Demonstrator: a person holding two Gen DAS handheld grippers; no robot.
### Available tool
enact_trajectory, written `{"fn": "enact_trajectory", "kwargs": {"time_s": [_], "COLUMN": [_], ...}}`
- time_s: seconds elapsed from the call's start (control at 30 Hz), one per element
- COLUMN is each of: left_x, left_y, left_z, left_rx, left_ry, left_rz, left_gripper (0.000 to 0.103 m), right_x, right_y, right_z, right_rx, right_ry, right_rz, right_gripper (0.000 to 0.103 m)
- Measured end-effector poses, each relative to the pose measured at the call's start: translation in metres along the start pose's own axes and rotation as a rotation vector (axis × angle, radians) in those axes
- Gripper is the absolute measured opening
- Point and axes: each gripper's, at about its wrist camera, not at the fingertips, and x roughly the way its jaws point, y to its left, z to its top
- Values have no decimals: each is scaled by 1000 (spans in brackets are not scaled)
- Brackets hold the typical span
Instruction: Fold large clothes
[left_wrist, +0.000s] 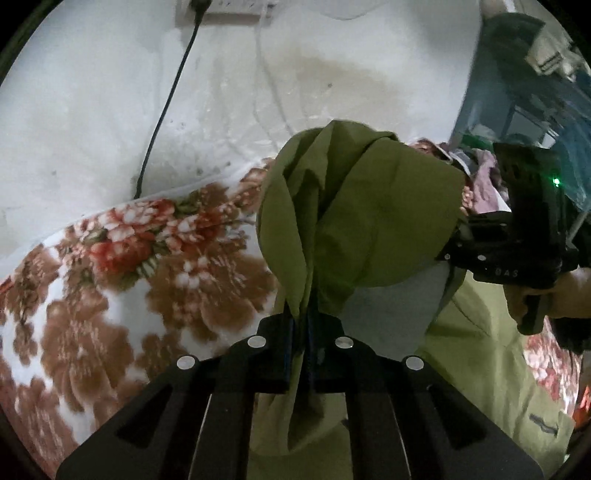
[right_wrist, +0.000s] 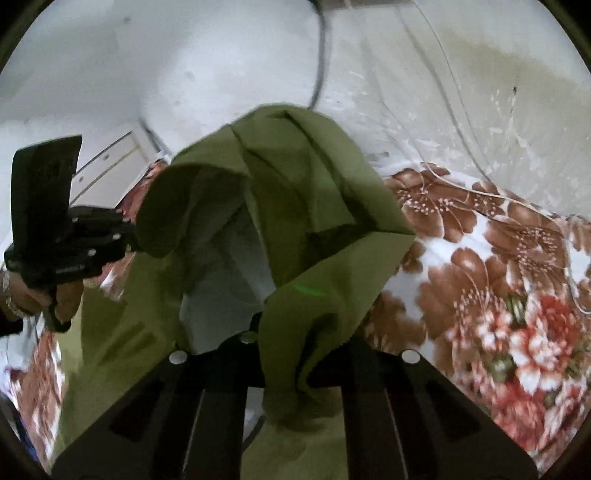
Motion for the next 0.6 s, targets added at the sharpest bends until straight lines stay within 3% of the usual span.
{"fn": "enact_trajectory", "kwargs": {"time_s": [0.1, 0.3, 0.33, 0.4, 0.5, 0.6], "left_x": [-20, -48, -52, -55, -58, -64], "left_y": [-20, -71, -77, -93, -114, -122], "left_z": [-32, -104, -115, -138, -173, -204], "left_rx": [13, 30, 32, 56, 72, 21], "left_ry": [5, 21, 25, 39, 77, 116], "left_rz": [11, 57, 64, 89, 90, 70], "left_gripper": [6, 12, 13, 17, 22, 25], "right_x": [-18, -40, -44, -52, -58, -65], "right_y": [19, 42, 47, 53, 61, 61], "right_z": [-34, -103, -115, -138, -173, -203], "right_rx": [-33, 67, 73, 112, 163, 227], "right_ry": [15, 32, 34, 46, 103, 164], "right_rz": [-8, 32, 38, 57, 50, 19], "right_gripper": [9, 18, 22, 53, 58, 61]}}
